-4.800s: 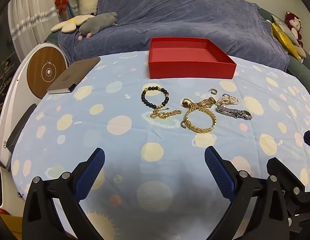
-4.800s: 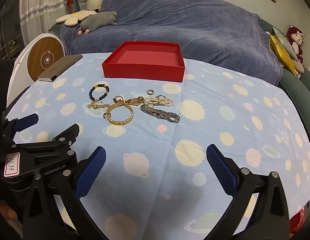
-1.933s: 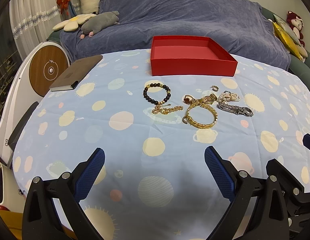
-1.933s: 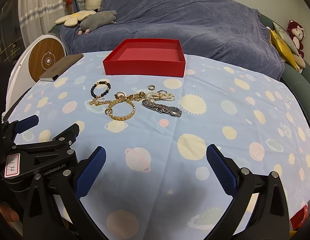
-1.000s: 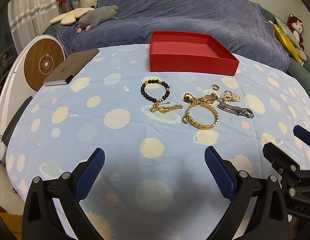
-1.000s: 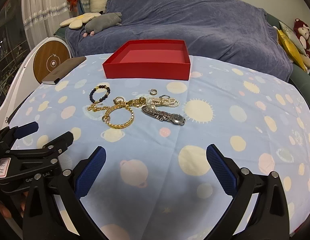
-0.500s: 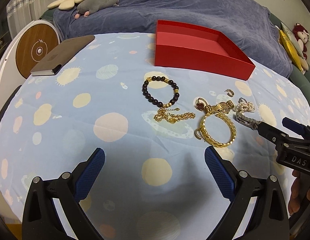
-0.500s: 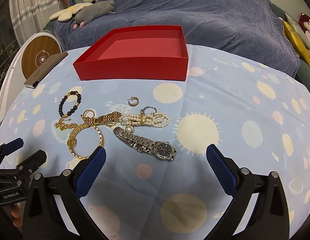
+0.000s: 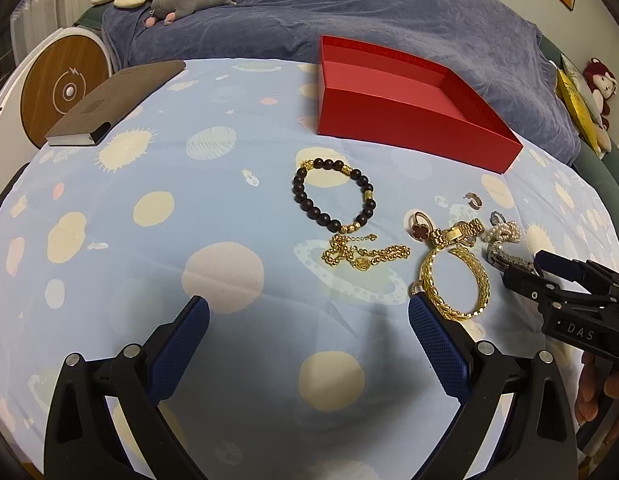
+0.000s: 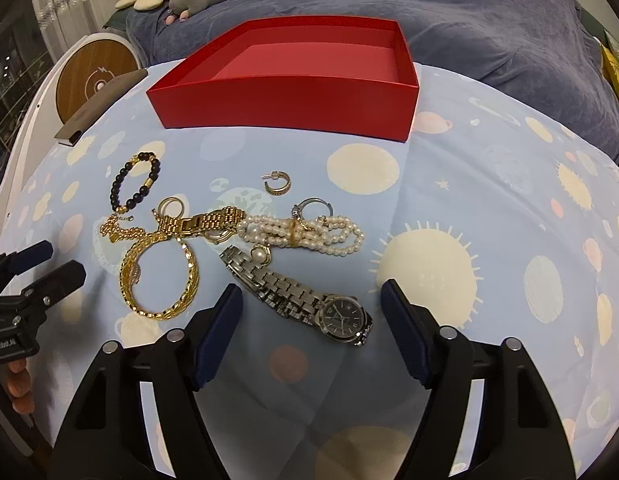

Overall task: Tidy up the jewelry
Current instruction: 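Reach the right gripper to the silver watch and grasp it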

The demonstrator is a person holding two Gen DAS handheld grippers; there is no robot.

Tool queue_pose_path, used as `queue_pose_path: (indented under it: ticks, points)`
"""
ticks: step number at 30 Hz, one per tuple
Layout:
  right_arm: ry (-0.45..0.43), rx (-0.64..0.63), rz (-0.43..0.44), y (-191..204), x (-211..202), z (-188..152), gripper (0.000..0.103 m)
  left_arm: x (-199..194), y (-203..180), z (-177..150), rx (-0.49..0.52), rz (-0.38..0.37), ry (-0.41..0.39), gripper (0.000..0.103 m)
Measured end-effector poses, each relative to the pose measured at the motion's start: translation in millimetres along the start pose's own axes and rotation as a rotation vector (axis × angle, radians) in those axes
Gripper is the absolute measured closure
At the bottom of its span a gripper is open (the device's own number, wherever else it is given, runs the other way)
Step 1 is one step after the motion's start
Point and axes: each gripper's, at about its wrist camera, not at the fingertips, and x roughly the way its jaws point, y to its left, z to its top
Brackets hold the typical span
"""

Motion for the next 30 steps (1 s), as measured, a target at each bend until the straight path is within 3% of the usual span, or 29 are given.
queue_pose_path:
  ticks: [6, 15, 19, 21, 30]
  points:
    - [0.027, -0.028, 0.01, 5.6, -8.1, -8.2, 0.069, 4.0, 1.9, 2.7, -0.012, 0.009, 0.004, 0.006]
    - [0.022, -0.004, 0.047, 6.6, -6.9, -5.6, 0.067, 6.0, -10.9, 1.2, 0.019, -0.009, 0.004, 0.006]
    - [0.015, -0.026, 0.013, 11.0, -7.5, -7.7, 0.078, 9.1, -13.8, 1.1, 0.03, -0.013, 0.009, 0.006]
    - [0.018, -0.006, 0.029, 8.4, -9.1, -9.2, 0.078, 10.6, -13.5, 0.8, 0.024, -0.02, 0.016, 0.006]
    - [-0.005, 0.058, -0.012, 1.9, -23.6, -19.4, 0.079, 7.7, -38.7, -1.2, 0.061, -0.112, 0.021, 0.006]
